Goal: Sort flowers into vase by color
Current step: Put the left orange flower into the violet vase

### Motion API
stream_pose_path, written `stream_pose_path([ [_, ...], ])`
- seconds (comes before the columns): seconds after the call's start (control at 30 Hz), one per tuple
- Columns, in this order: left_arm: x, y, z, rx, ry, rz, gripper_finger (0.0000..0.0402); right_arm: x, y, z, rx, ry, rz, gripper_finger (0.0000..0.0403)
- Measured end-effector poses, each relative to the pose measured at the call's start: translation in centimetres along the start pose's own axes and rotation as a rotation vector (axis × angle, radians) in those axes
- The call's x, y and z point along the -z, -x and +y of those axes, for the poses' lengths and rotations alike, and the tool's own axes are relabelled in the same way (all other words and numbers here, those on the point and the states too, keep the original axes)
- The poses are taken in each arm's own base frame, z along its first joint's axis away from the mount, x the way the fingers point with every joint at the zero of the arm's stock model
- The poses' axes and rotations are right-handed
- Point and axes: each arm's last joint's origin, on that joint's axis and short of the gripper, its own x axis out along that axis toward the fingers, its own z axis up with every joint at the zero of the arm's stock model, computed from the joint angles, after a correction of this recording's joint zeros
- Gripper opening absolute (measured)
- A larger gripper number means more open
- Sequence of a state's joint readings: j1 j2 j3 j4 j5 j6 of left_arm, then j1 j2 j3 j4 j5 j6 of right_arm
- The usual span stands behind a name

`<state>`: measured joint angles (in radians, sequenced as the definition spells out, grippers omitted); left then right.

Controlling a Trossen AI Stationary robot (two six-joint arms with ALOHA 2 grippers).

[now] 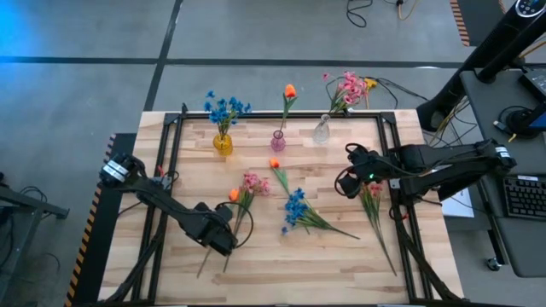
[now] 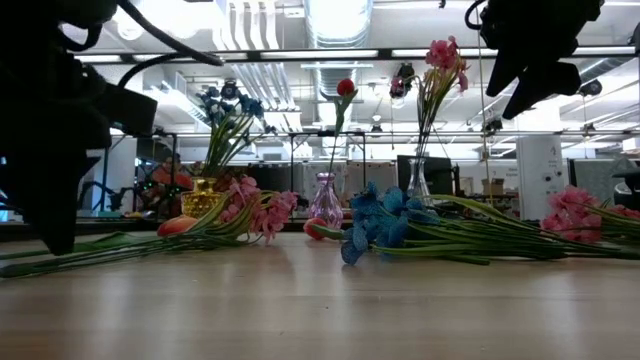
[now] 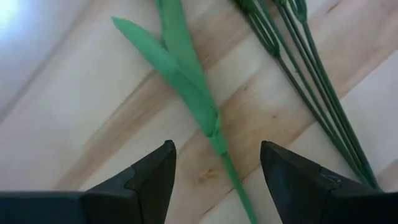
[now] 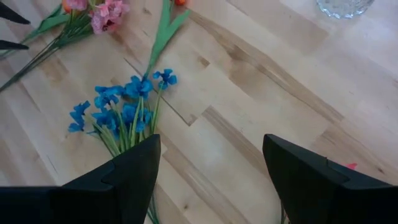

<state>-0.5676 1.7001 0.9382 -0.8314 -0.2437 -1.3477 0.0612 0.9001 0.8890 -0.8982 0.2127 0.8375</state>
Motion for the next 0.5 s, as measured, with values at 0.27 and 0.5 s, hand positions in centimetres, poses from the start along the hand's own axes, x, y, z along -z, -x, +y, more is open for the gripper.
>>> stream_pose_path([
  [0.27, 0.17, -0.99, -0.67, 0.002, -0.004, 0.025, 0.0165, 0.04, -0.12, -0.11, 0.020, 0.001, -0.015, 0.0272],
  [0.5, 0.19, -1.12, -0.76, 0.005, -0.015, 0.028, 0.0106, 0.07, -0.19, -0.13, 0.021, 0.001, -0.015, 0.0270],
])
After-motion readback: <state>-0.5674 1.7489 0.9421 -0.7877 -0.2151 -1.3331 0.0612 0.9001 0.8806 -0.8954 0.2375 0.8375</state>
